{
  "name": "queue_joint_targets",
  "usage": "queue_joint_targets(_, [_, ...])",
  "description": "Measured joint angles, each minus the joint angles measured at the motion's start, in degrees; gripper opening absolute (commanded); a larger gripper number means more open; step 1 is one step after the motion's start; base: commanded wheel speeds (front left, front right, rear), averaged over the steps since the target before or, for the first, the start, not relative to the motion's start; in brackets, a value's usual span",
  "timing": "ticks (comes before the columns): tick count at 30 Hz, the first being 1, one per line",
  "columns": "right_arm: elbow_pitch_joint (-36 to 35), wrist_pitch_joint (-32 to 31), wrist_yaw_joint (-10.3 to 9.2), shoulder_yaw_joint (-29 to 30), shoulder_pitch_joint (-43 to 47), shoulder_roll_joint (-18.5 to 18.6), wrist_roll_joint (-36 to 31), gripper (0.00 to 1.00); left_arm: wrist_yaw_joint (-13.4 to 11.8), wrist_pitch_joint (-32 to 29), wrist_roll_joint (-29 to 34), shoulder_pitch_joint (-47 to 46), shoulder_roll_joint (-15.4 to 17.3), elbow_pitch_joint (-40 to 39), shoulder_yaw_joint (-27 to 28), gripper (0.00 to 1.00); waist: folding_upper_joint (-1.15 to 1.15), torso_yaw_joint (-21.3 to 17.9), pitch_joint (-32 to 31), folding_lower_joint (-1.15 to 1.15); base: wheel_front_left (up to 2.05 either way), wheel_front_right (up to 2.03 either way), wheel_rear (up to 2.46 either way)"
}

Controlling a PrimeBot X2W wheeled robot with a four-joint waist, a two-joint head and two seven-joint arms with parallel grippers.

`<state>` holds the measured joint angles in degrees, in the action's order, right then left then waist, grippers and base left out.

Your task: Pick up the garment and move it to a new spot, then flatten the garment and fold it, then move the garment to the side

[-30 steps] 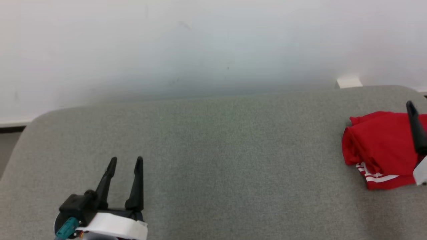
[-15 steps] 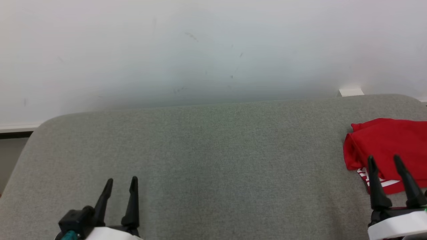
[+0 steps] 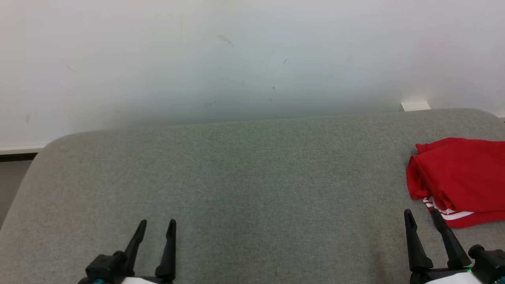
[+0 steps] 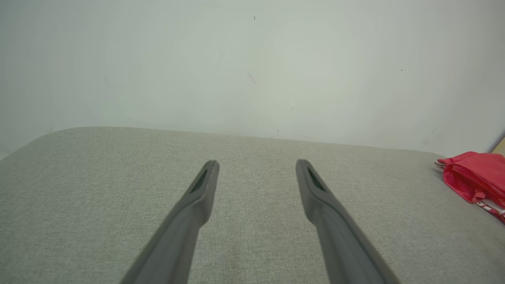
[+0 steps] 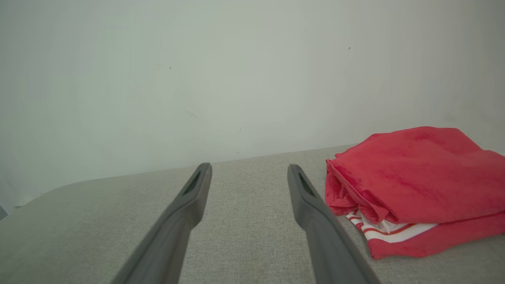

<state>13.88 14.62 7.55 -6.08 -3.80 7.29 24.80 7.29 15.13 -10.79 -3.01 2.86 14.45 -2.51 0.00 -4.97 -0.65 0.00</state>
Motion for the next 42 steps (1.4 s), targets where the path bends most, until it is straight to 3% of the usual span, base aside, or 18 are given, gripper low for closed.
queue_joint_targets(21, [2.1, 0.3, -0.01, -1.7, -0.9, 0.6, 1.0, 1.0, 0.0, 0.0, -1.0, 0.0, 0.0, -0.1, -0.7, 1.0, 0.0, 0.2, -0.5, 0.0, 0.0, 0.0, 0.0])
queue_joint_targets(22, [2.5, 0.3, 0.0, -1.7, -0.7, 0.4, 1.0, 0.0, 0.0, 0.0, -1.0, 0.1, -0.1, 0.3, -0.8, 0.0, 0.0, 0.2, -0.5, 0.0, 0.0, 0.0, 0.0])
queue_joint_targets(27, [4.1, -0.5, 0.0, -1.8, 0.8, -0.4, 2.6, 0.0, 0.0, -0.7, -2.5, 1.1, -0.3, 2.0, -0.9, 0.0, 0.0, 0.3, -0.4, 0.0, 0.0, 0.0, 0.0])
queue_joint_targets(42, [3.4, -4.6, 0.0, 1.0, 0.6, -1.3, 15.2, 0.0, 0.0, -4.8, -18.3, 0.9, -0.3, 1.8, 1.0, 0.0, 0.0, 0.9, -0.3, 0.0, 0.0, 0.0, 0.0])
